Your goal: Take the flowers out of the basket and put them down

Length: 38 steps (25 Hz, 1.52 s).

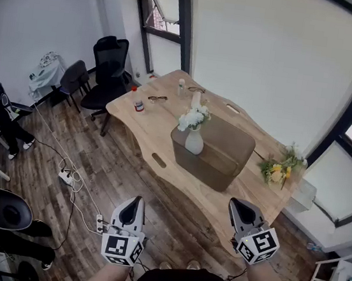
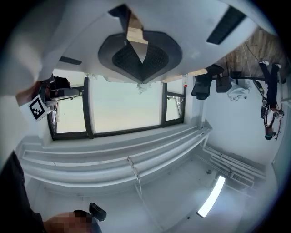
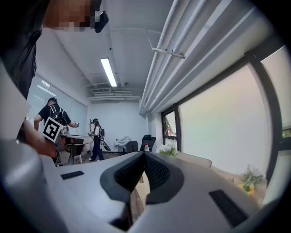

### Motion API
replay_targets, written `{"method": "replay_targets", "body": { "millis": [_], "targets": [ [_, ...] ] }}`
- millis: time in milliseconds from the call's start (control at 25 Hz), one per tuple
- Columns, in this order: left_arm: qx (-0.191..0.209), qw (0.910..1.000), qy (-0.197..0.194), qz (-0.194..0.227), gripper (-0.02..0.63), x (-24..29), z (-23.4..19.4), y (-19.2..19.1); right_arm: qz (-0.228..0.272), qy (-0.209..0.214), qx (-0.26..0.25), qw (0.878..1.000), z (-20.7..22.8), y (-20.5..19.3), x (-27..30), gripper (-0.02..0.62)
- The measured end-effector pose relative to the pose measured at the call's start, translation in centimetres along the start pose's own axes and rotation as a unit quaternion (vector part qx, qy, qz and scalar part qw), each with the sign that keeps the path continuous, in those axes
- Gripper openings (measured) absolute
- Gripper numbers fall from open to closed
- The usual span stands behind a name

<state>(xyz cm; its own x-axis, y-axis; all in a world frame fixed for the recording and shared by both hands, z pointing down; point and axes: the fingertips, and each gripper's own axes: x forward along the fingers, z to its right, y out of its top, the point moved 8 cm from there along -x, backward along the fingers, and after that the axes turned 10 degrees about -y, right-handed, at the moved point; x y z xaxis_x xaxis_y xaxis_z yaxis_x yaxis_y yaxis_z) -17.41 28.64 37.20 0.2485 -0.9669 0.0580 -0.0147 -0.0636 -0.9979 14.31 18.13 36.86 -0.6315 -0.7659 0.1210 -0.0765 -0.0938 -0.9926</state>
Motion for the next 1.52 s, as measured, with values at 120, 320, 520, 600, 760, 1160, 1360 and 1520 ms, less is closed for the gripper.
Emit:
{"method": "replay_targets", "body": {
  "millis": [120, 320, 520, 600, 760, 1160, 1360, 1520],
  "targets": [
    [0.0, 1.0, -0.004, 0.0, 0.0, 0.1, 0.1, 0.2, 0.004, 0.002, -0.004, 1.0, 0.0, 0.3, 0.1, 0.023],
    [0.005, 1.0, -0.007, -0.002, 0.0, 0.4, 0.8, 0.4, 0.004, 0.006, -0.003, 1.0, 0.4, 0.1, 0.0, 0.023],
    [0.006, 1.0, 0.003, -0.001, 0.0, 1.0, 1.7, 0.4, 0.013, 0.02, 0.011, 1.0, 1.5, 0.0, -0.4, 0.023],
    [0.008, 0.9999, 0.006, 0.002, 0.0, 1.4, 2.4, 0.5, 0.016, 0.027, 0.017, 0.999, 2.3, 0.0, -0.6, 0.023],
    [0.016, 0.9998, 0.011, 0.006, 0.0, 2.2, 3.9, 0.5, 0.018, 0.036, 0.026, 0.999, 3.9, -0.8, -0.6, 0.023],
    [0.016, 0.9998, 0.009, -0.007, 0.0, 5.4, 2.7, -0.9, -0.004, 0.045, 0.047, 0.998, 4.6, -3.3, 1.3, 0.023],
    [0.019, 0.9994, -0.029, -0.006, 0.0, 9.1, 1.7, -1.2, -0.014, 0.033, 0.059, 0.998, 4.4, -4.3, 3.1, 0.023],
    [0.017, 0.9988, -0.046, -0.006, 0.0, 12.4, -1.3, -1.2, -0.016, 0.023, 0.054, 0.998, 5.0, -3.7, 6.0, 0.023]
  ]
}}
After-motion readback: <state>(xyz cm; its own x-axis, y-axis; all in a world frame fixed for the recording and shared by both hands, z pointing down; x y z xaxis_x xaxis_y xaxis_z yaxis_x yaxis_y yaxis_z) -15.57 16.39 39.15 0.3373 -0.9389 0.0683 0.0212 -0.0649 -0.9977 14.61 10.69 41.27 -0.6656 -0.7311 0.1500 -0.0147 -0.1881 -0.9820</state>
